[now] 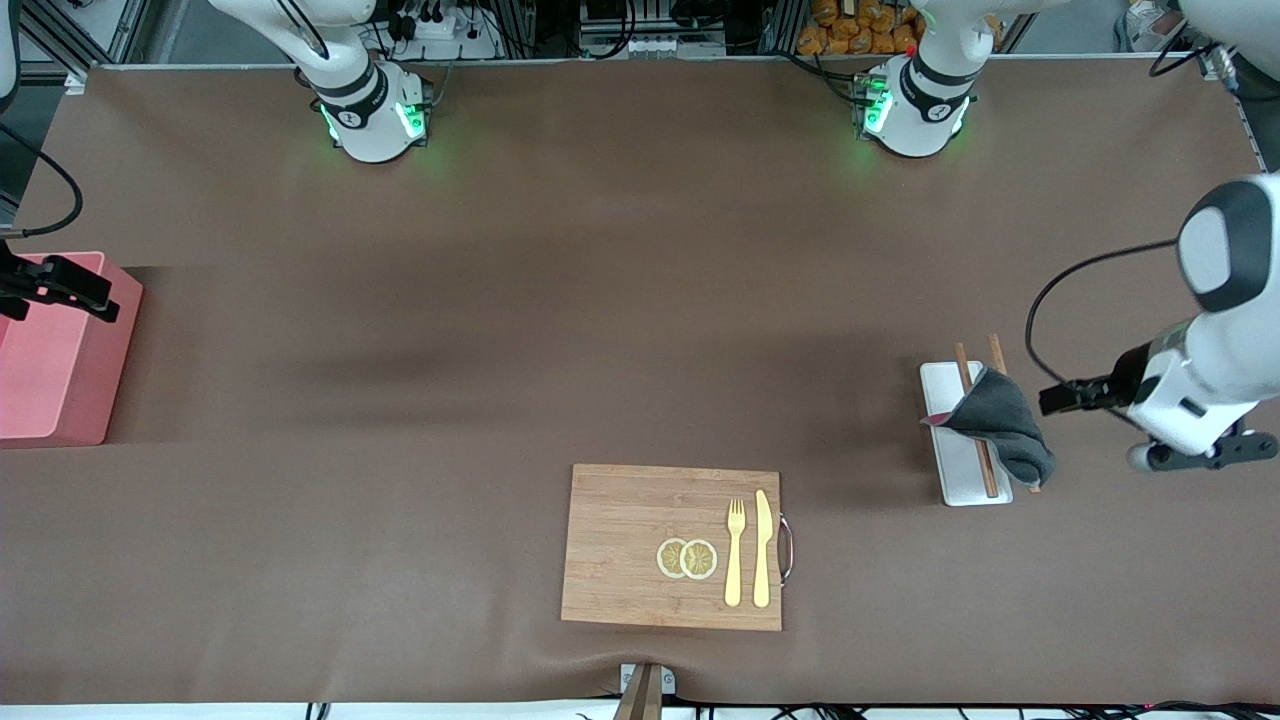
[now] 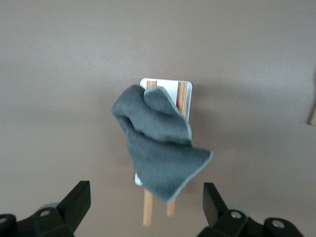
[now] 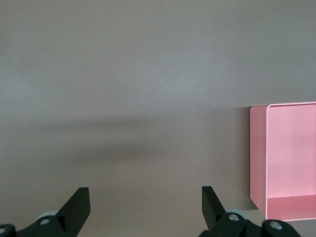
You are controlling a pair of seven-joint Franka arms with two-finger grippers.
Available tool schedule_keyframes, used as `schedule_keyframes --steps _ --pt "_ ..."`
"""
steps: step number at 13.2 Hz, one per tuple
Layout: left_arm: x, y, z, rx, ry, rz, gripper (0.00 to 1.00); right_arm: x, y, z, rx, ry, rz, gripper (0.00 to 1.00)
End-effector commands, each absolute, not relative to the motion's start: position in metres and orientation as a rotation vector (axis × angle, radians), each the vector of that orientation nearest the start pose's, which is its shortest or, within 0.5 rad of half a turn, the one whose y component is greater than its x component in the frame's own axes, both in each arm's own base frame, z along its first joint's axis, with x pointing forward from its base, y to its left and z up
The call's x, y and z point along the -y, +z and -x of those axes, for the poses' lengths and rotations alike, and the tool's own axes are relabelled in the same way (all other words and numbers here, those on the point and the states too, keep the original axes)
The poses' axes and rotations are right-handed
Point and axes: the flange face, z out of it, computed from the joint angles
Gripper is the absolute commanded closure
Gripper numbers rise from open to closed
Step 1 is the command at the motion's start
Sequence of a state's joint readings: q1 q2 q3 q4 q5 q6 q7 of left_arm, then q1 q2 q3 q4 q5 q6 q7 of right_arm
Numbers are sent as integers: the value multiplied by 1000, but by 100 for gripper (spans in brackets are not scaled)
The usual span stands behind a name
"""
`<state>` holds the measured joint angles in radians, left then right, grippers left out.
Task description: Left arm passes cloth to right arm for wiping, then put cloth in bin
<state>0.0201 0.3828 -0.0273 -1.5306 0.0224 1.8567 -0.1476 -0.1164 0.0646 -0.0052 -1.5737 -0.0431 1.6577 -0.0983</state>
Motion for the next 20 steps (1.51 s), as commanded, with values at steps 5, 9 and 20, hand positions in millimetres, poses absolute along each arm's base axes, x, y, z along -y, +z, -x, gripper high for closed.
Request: schedule_keyframes --steps 5,9,20 --pt "-6 343 -698 423 32 3067 0 84 602 -578 -36 -49 3192 0" --pt "-2 332 -701 556 13 2998 0 91 603 -576 -54 -50 3186 0" --pt "-2 318 -698 615 50 2978 48 100 598 -576 -98 -29 3190 0"
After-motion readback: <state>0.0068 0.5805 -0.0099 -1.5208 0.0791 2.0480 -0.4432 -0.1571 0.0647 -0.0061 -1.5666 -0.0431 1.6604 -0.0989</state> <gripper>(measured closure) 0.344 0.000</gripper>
